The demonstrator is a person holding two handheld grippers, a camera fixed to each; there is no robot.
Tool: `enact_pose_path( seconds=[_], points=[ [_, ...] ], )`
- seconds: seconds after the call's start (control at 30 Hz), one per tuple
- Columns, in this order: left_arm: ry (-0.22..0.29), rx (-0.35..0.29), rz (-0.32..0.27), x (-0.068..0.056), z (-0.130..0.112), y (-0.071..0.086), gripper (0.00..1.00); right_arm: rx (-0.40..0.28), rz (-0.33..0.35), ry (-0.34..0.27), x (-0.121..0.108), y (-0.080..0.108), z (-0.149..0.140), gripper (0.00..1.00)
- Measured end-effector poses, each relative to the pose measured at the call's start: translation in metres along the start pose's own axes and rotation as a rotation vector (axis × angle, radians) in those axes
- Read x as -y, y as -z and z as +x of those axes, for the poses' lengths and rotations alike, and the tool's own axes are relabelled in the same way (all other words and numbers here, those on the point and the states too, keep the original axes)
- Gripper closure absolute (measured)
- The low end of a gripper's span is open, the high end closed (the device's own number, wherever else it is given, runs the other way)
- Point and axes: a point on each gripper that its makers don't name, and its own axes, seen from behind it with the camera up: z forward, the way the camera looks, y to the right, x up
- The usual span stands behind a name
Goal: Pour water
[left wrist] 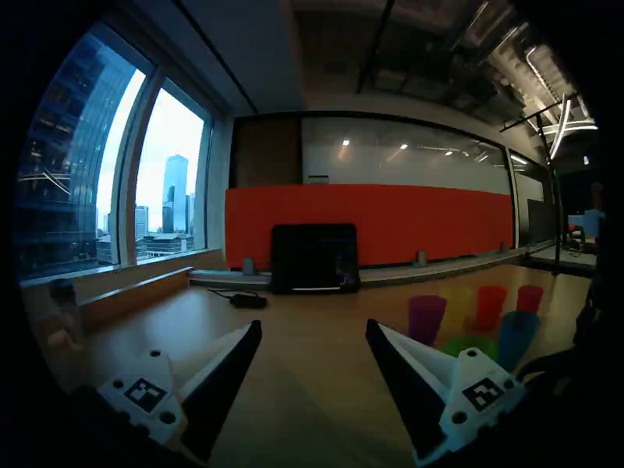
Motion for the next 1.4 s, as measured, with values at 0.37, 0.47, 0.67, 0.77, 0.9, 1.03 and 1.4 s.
enact_pose_path(
  seconds=[0.37,0.47,0.67,0.77,0.9,1.03,1.4],
  points=[
    [0.012,0.006,-0.01,-0.0012,-0.002,-0.0022,0.0,-0.003,0.001,0.001,0.0007,-0.0011,0.0027,0.0],
    [0.012,0.007,-0.012,-0.0012,-0.002,-0.0022,0.0,-0.003,0.001,0.002,0.0008,-0.0013,0.0027,0.0],
    [0.011,0.007,-0.015,-0.0018,-0.0018,-0.002,0.0,-0.004,-0.001,0.002,-0.0012,-0.0019,0.0046,0.0],
    [0.011,0.007,-0.015,-0.0015,-0.0022,-0.0015,0.0,-0.005,-0.004,0.003,-0.003,-0.0021,0.0044,0.0],
    [0.011,0.007,-0.016,-0.0008,-0.0027,-0.0011,0.0,-0.003,-0.004,0.003,-0.0033,-0.0019,0.0038,0.0],
    [0.011,0.009,-0.016,-0.0008,-0.0023,-0.0009,0.0,-0.004,-0.001,0.003,-0.0019,-0.0021,0.0035,0.0],
    [0.01,0.008,-0.016,-0.0002,-0.0024,-0.0013,0.0,-0.029,0.021,0.015,0.0032,-0.0017,0.0071,0.0]
  ],
)
